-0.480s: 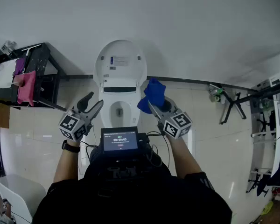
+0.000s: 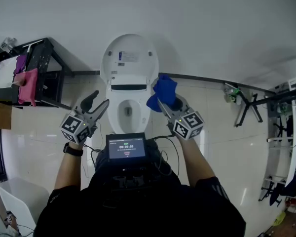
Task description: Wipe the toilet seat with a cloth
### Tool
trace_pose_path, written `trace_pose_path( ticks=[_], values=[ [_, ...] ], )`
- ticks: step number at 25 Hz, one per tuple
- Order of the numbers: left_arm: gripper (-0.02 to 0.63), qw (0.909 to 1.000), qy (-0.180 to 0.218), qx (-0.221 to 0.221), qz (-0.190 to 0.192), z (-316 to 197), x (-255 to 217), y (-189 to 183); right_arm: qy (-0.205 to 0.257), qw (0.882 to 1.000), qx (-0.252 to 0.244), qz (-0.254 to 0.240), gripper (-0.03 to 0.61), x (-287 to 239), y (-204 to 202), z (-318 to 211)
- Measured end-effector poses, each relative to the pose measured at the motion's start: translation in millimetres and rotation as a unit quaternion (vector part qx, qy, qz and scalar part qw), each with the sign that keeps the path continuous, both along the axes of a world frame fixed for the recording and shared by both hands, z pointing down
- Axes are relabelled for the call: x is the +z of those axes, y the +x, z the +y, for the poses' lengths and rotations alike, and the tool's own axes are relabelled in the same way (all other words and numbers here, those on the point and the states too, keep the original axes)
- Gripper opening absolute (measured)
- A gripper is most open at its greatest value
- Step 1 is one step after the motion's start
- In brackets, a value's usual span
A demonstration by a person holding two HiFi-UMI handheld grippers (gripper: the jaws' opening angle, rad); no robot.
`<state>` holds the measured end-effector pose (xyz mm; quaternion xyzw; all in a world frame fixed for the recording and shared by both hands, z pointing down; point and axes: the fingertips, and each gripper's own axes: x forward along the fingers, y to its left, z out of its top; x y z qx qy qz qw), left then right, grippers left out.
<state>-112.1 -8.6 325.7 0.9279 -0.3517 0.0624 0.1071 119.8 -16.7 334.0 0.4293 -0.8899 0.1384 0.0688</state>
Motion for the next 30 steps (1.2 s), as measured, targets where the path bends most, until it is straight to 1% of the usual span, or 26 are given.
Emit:
trace_pose_path(
  ticks=[6, 8, 11, 13, 19, 23, 27, 30],
  values=[
    [0.239, 0.9997, -0.024, -0.001, 0.007, -6, 9, -1, -0.019, 1.000, -0.019, 0.006, 0.172, 20, -7, -13],
    [0.239, 0.9996, -0.028, 0.000, 0.004, -10, 18, -5, -0.024, 0.999, -0.024, 0.013, 0.170, 29, -10, -20],
    [0.239, 0.9992, -0.039, -0.010, 0.004, -18, 29, -8, -0.032, 0.999, -0.034, 0.024, 0.170, 49, -15, -32],
    [0.239, 0.9991, -0.042, -0.009, 0.002, -25, 44, -10, -0.042, 0.998, -0.040, 0.027, 0.170, 66, -17, -43],
    [0.238, 0.9975, -0.070, -0.007, -0.011, -35, 80, -7, -0.075, 0.994, -0.062, 0.044, 0.167, 120, -27, -71],
    [0.239, 0.9963, -0.082, 0.011, -0.024, -43, 109, -3, -0.094, 0.991, -0.069, 0.065, 0.167, 166, -32, -93],
    [0.239, 0.9947, -0.100, 0.003, -0.026, -57, 149, -7, -0.119, 0.985, -0.085, 0.093, 0.167, 224, -37, -112],
    [0.239, 0.9932, -0.111, 0.016, -0.033, -59, 174, 1, -0.139, 0.978, -0.099, 0.121, 0.167, 271, -40, -119]
  ],
)
